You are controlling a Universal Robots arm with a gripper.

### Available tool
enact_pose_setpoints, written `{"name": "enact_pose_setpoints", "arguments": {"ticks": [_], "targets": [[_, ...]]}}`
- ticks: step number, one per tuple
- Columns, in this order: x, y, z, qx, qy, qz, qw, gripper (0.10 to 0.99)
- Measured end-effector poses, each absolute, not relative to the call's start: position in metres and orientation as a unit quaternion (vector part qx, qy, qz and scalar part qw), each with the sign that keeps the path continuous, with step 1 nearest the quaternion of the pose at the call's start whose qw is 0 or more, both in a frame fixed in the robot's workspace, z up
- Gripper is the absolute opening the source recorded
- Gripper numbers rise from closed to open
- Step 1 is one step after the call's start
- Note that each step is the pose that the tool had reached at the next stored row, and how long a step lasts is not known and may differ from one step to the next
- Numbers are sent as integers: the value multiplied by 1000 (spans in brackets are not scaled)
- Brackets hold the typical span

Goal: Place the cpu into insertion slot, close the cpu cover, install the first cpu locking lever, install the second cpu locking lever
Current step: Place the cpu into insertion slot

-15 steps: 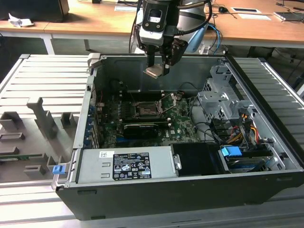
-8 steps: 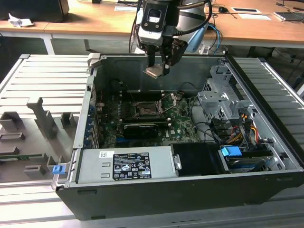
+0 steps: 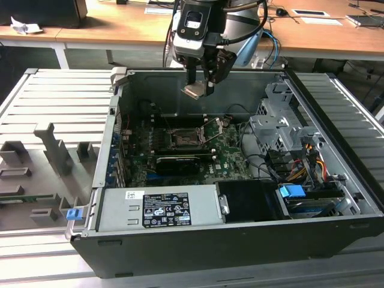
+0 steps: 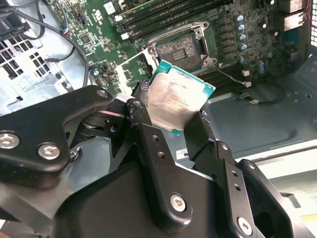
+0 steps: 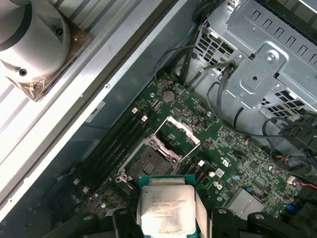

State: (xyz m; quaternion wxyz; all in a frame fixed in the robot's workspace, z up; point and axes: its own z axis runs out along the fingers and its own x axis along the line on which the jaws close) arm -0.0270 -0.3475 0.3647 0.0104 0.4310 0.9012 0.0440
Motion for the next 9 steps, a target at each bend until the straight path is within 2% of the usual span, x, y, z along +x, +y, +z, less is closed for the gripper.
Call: {"name": "enact_pose_setpoints", "arguments": {"ticks": [9], "targets": [[-27,-347,364,451,891,44,11,529]]}}
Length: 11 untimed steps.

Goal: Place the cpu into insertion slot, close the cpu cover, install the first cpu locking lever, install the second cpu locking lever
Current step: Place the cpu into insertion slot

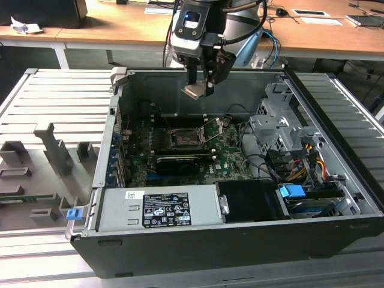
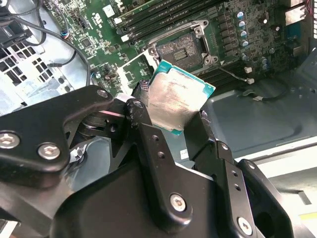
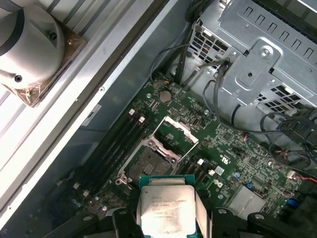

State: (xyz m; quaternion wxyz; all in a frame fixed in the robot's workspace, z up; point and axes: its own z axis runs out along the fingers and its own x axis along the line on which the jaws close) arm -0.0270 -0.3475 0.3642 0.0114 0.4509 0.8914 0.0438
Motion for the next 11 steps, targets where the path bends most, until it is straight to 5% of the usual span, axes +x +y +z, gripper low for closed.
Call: {"name": "enact_pose_setpoints", "arguments": {"ticks": [11], "targets": [[-27,-347,363,475,879,43,13,529]]}}
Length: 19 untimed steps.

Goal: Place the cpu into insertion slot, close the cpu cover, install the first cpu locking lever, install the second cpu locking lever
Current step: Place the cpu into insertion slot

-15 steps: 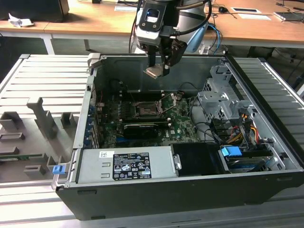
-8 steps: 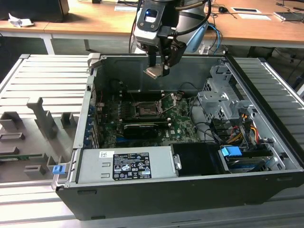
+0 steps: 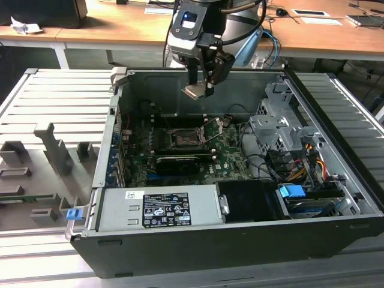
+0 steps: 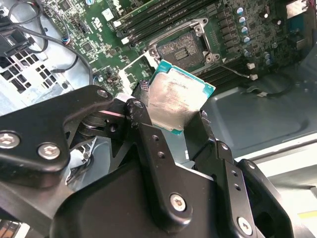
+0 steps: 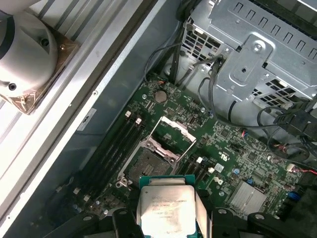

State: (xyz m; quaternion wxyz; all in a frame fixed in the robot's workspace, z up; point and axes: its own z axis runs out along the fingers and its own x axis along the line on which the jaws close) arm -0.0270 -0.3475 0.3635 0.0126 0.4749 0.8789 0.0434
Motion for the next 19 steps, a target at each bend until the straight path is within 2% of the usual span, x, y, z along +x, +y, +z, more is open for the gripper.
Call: {"name": "enact_pose_setpoints", "arguments": {"ticks": [19], "targets": [[-27,-347,363,533,845,43,15,529]]}}
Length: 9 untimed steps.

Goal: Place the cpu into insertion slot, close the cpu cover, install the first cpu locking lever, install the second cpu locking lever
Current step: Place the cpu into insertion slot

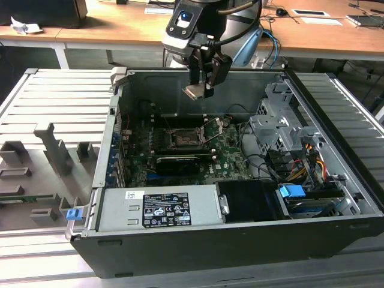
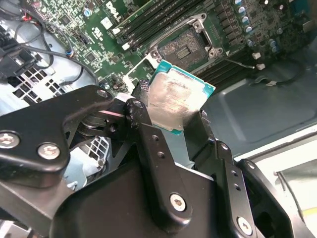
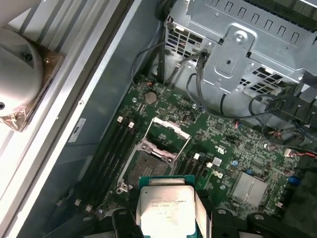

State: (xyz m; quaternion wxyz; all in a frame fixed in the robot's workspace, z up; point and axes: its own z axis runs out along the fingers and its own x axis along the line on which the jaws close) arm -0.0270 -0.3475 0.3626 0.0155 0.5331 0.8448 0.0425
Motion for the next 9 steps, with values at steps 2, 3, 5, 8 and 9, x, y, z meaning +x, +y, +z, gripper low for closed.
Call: {"name": "enact_pose_setpoints", "arguments": {"ticks": [2,3,5,8,9], "targets": [[-27,-347,362,550,834,42,16,529],[-27,-347,362,553,832,42,16,529],[-27,-347,358,558,829,42,16,529],[-27,-347,354,558,829,40,13,529],[-27,-347,352,558,829,40,13,529]]}}
